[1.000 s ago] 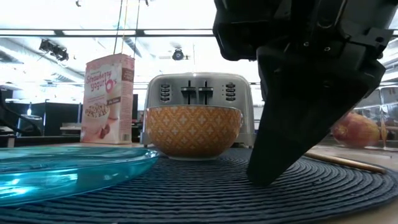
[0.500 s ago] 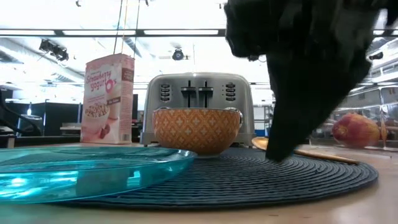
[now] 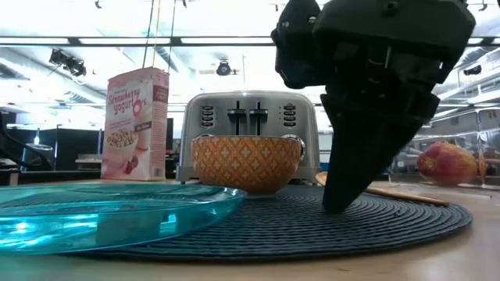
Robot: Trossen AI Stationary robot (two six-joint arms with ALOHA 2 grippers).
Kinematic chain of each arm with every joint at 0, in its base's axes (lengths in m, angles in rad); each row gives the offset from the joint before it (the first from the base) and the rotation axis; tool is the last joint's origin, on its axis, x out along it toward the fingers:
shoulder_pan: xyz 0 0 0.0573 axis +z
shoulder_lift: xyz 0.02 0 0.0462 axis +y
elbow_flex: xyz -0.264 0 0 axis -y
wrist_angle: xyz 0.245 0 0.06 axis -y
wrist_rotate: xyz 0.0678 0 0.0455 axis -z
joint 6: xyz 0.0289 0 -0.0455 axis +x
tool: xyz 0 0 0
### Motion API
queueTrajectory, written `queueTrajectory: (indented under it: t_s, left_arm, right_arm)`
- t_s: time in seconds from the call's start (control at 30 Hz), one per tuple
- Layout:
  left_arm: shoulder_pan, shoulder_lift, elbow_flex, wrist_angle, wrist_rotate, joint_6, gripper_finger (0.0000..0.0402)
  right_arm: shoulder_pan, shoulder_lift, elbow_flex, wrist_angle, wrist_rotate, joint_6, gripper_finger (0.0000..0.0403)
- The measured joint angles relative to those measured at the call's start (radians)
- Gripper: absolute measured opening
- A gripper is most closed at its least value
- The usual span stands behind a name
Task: Arrange a breakfast setting
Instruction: Adjust the blue table mat
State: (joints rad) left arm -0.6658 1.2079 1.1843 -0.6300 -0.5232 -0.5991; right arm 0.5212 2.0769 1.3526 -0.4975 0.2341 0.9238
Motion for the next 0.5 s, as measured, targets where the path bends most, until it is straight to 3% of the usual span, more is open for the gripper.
queueTrajectory:
  t_s: [0.5]
  left_arm:
    - [-0.006, 0.0, 0.0, -0.001, 0.001, -0.018, 0.0112]
  right_arm:
    - [0.045, -0.01, 0.001, -0.061, -0.077, 0.217, 0.0003]
